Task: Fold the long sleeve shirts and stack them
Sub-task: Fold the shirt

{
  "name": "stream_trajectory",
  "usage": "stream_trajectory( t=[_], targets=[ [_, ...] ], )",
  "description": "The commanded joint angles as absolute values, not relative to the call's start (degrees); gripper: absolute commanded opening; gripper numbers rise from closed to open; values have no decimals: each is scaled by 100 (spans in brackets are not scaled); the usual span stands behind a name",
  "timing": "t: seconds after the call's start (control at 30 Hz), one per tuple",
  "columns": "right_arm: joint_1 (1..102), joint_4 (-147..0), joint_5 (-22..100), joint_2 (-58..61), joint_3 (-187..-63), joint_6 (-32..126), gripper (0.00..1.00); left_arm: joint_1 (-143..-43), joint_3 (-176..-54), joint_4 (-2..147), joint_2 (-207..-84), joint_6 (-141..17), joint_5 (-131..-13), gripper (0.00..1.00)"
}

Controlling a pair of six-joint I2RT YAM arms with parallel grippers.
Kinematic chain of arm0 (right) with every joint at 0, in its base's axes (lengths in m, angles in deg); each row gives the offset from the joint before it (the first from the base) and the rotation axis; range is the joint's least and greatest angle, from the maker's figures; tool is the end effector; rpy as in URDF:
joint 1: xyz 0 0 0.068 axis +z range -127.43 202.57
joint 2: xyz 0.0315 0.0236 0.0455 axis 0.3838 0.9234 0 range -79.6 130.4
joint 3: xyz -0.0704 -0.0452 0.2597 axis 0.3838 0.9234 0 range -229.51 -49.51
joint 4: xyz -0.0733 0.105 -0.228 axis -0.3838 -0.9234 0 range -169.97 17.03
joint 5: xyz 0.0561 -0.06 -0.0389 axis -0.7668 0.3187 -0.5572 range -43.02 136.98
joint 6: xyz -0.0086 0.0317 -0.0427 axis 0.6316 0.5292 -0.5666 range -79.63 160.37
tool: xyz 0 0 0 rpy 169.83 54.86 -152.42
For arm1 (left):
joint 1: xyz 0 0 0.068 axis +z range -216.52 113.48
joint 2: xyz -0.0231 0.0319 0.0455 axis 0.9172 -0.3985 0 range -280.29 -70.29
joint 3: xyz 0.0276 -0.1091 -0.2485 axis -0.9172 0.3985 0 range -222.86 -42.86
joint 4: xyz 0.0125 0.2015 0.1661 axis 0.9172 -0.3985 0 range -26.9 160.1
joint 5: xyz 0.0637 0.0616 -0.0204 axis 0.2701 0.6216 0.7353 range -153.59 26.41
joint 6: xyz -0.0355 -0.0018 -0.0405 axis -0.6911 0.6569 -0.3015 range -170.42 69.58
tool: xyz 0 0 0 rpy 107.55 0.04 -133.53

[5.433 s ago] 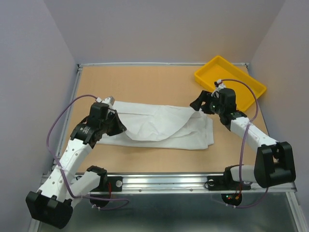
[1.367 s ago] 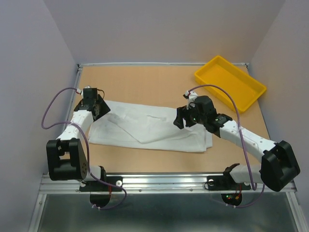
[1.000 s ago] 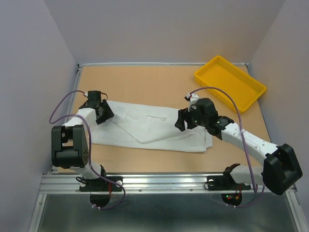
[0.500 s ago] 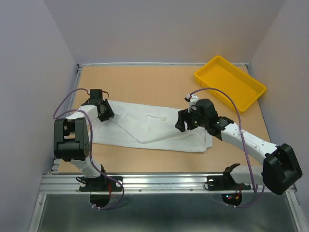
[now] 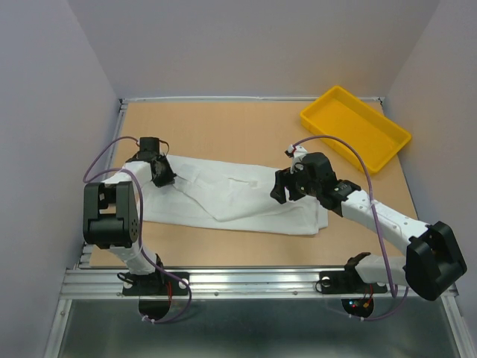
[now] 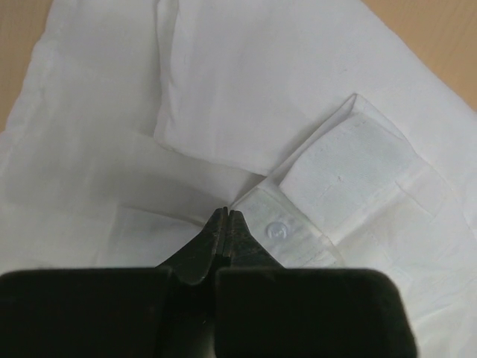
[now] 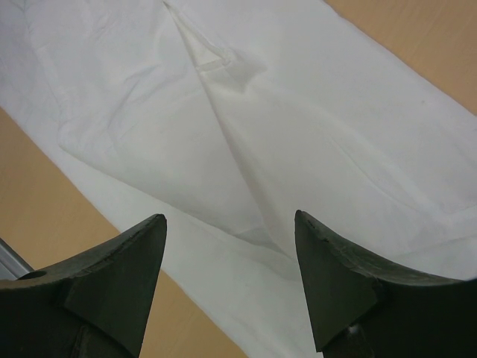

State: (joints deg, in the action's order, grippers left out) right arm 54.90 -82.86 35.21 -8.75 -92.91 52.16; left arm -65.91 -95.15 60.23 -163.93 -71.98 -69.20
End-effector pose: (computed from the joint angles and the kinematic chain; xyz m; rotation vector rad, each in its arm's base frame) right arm 0.2200 0.1479 0.2372 -0.5214 2.2252 0.6422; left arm 0.3289 0.0001 0.1748 -0.4346 2.4411 -0.2783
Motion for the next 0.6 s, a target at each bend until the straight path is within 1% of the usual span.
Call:
stream_trajectory(
  t=[0.0,0.07,0.3,0.43,0.57],
  targets=[
    [5535,-8141,3634,-964,-9258,5223,75,-6616,-9875,5718,-15924,-7247,-6931,0],
    [5535,-8141,3704,-1016,-9249,5223,75,-6625,-10068,5481,-15783,-7318,-6834,0],
    [5535,-8149,3968,-982,-9275,5355,75,-6599,-10719,4708,-15256,-7678,-5727,0],
    [5535,-8149,3951,-894,-9310,5408,75,-6581,-10588,4777,-15080,-7696,-5647,0],
    [5535,-8149,3898,-797,-9328,5390,75,-6564,-10202,5102,-14878,-7687,-5568,0]
  ],
)
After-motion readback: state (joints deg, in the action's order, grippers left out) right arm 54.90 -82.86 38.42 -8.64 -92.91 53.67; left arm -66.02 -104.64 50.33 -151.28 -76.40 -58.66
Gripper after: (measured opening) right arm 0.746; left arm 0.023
